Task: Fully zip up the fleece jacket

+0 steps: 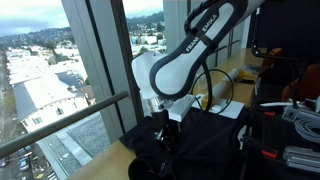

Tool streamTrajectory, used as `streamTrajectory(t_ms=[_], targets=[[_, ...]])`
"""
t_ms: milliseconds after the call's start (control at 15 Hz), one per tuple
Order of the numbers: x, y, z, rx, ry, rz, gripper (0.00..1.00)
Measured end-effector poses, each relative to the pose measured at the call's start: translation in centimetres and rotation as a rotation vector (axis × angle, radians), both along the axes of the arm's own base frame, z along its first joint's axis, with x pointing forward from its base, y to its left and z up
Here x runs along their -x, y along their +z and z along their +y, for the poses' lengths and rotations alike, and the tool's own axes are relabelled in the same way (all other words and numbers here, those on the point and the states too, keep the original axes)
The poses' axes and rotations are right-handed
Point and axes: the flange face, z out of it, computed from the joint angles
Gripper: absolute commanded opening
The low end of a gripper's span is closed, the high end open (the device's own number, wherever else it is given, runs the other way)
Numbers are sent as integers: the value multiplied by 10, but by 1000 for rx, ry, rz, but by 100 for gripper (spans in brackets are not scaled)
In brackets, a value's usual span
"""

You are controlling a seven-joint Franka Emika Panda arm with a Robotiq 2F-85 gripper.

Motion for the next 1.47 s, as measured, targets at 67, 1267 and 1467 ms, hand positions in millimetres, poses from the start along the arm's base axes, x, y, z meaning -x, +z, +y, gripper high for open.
streamTrajectory(t_ms=[67, 1267, 1467], targets=[[-1, 3, -15, 12, -8, 0, 91], [38, 206, -220, 42, -28, -203, 100], [44, 220, -226, 44, -37, -211, 100]])
